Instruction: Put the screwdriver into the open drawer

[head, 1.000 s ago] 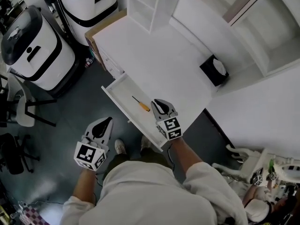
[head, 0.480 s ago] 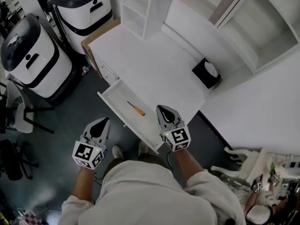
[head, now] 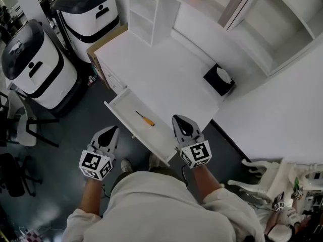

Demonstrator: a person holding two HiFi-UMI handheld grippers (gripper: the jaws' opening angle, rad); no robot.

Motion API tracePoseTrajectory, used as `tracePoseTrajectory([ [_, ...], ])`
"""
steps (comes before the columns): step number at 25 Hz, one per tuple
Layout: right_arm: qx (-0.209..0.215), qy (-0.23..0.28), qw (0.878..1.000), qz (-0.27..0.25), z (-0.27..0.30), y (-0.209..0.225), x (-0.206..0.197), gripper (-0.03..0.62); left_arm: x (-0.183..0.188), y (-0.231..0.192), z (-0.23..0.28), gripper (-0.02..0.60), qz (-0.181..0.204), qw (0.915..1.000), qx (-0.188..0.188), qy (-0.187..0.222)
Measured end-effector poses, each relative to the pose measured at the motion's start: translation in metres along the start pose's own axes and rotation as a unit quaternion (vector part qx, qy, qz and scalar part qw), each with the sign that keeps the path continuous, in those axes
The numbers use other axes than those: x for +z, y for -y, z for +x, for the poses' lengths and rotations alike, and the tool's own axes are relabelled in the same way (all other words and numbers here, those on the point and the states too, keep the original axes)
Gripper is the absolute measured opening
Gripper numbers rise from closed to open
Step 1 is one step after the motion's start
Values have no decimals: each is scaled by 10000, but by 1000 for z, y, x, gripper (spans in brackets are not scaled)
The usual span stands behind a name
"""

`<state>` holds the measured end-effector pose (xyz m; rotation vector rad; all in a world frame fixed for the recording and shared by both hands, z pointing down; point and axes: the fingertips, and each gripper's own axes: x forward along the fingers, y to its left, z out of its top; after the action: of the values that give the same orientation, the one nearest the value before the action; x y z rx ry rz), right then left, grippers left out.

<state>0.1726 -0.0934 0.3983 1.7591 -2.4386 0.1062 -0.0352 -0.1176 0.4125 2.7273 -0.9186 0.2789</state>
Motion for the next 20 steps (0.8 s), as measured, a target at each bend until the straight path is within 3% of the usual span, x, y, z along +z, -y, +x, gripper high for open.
tracePoseTrajectory([
  [20,-96,277,9995,-94,-27,-10,25,3,1,4,-1,5,37,9999,-111,63],
])
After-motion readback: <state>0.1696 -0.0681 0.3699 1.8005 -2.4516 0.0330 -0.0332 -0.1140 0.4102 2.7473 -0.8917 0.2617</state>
